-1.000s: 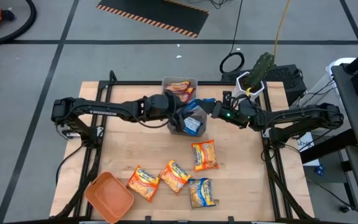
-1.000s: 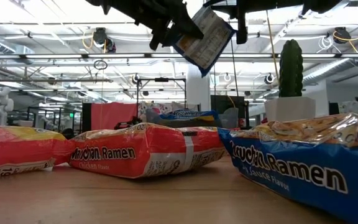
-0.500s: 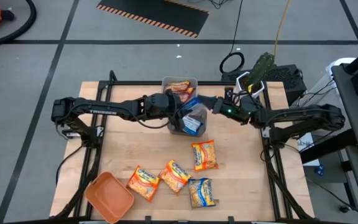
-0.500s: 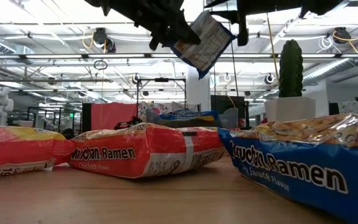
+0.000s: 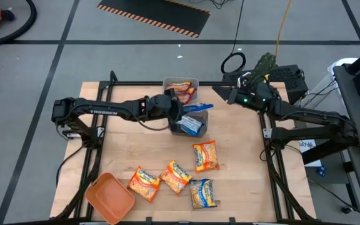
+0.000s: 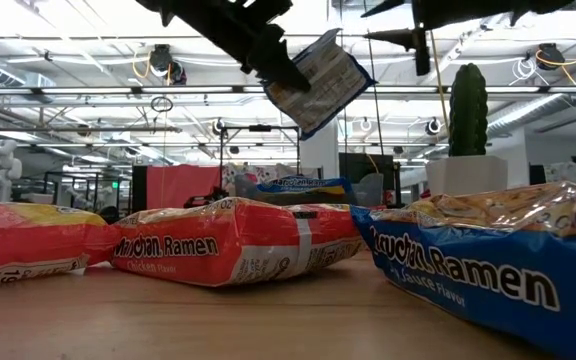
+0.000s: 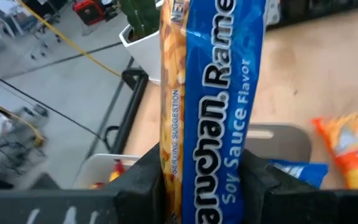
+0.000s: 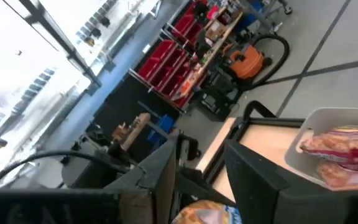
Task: Sort Maruchan noodles
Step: Put the right blue noodle pack into the black bin, then put the top orange noodle pack into the orange bin
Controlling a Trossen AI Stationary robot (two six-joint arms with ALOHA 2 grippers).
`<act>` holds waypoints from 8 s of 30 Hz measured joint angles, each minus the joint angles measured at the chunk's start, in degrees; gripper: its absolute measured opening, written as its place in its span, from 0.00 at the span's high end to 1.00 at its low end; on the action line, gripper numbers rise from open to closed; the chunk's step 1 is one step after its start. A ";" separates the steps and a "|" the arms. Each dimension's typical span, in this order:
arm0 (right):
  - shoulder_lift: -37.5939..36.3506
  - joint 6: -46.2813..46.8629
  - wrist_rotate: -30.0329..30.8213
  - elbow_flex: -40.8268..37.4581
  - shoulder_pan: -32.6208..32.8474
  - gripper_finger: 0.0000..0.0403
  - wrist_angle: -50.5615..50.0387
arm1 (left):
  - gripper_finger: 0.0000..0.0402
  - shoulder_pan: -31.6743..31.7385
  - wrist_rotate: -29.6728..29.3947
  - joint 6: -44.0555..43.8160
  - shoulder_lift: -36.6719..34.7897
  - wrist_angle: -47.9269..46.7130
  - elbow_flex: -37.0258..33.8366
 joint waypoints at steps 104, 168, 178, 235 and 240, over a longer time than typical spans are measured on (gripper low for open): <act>14.86 -10.95 -29.82 -4.12 8.76 0.44 -42.66 | 0.35 -2.22 5.30 -50.29 -8.99 -26.63 0.12; 12.76 25.19 -11.36 -15.02 13.89 1.00 -4.37 | 0.35 -2.31 15.90 -42.31 -6.02 -22.96 0.02; 5.18 21.85 0.05 -14.99 20.78 1.00 10.52 | 0.35 -2.48 18.12 -34.37 -6.03 -3.78 0.00; 13.79 9.73 -22.86 17.85 1.94 1.00 10.17 | 0.17 4.18 27.57 -39.06 -5.97 24.84 0.02; 15.65 8.29 -22.58 20.13 3.73 1.00 10.03 | 0.28 4.16 27.73 -39.02 -5.97 23.37 0.02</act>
